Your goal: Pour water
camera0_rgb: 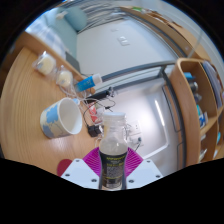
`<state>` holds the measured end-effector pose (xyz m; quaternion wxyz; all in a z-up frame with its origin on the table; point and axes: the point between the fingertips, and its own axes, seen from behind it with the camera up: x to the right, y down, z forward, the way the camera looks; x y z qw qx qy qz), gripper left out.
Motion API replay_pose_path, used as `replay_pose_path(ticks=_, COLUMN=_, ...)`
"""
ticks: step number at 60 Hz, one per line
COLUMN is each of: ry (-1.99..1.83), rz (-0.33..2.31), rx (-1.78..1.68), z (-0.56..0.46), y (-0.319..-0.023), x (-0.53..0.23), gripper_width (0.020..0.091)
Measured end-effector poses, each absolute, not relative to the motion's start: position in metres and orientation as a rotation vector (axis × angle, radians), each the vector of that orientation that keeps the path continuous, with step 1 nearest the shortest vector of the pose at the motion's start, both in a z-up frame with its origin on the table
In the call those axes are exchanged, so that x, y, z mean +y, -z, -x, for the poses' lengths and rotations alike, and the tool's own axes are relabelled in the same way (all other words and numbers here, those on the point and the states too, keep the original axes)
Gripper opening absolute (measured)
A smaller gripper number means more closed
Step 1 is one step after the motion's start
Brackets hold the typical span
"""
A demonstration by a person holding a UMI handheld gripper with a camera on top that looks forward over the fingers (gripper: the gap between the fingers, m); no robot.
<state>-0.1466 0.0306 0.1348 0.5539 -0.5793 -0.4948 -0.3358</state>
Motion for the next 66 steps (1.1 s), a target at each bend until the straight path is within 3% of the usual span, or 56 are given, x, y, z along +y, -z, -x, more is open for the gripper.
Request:
replay_pose_path(ticks=8, ry=0.32, rz=1.595, rx=-0.822, z=0.13, y=-0.131, x=0.025, gripper_width=0.0262)
replay_pose_path(ticks=19, ry=-0.195, rz=1.714, rx=-0.471, z=0.138, y=-0.121, x=0.025, gripper_width=0.0259)
replay_pose_path(ticks=29, ry=-0.255, rz=1.701, rx=-0.382, z=0.133, y=-0.112, x=0.036, gripper_width=0.0261)
replay_pose_path(ticks=36, ry=-0.275, rz=1.736, rx=-0.361, z=0.13, y=-0.089, x=0.036, gripper_width=0.0265)
replay_pose_path(ticks=49, ry=-0.261, rz=1.675, rx=-0.321, z=0.125, y=-0.094, x=0.031, gripper_width=0.0268)
replay_pose_path(ticks=61, ry=-0.246, rz=1.671, rx=-0.26, z=0.119, y=-0.096, x=0.032, gripper_width=0.0412)
replay_pose_path(ticks=66, ry=-0.241, rz=1.705, rx=-0.228, z=0.113, y=-0.091, x=0.029, gripper_width=0.0528)
